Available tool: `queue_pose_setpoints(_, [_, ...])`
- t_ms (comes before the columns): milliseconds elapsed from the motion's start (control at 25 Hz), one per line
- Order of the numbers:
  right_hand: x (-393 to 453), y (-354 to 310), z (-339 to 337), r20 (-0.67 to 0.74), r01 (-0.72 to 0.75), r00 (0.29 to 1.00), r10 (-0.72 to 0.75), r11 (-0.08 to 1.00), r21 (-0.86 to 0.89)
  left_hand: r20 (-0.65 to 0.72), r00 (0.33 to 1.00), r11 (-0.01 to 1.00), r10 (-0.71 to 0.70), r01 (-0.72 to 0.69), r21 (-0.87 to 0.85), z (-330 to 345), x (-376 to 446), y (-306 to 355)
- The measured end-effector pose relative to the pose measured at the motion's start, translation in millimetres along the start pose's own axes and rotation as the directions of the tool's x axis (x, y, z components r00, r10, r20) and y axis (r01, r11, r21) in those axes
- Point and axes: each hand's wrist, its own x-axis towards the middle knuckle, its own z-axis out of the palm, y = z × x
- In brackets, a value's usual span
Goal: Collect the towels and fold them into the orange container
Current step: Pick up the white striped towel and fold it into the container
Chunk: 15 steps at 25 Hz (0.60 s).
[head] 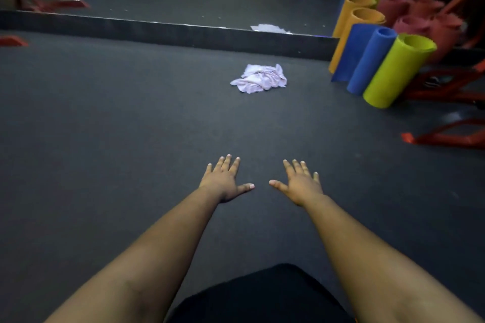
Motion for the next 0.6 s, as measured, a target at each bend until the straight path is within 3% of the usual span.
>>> queue_pose_setpoints(240, [90.6, -105.8, -45.8, -0.007, 0.108, 0.994, -0.108, 0.993, -0.044, -0.05, 0.994, 0.994, -0.094, 0.091, -0.059, -60.5, 43.9, -107.2])
queue_pose_setpoints(600, [286.8, -139.1, -107.8, 0.01, 0.117, 0.993, -0.117, 0.992, -0.048, -0.038, 0.995, 0.994, -0.088, 0.085, -0.064, -138.0, 226.6, -151.1])
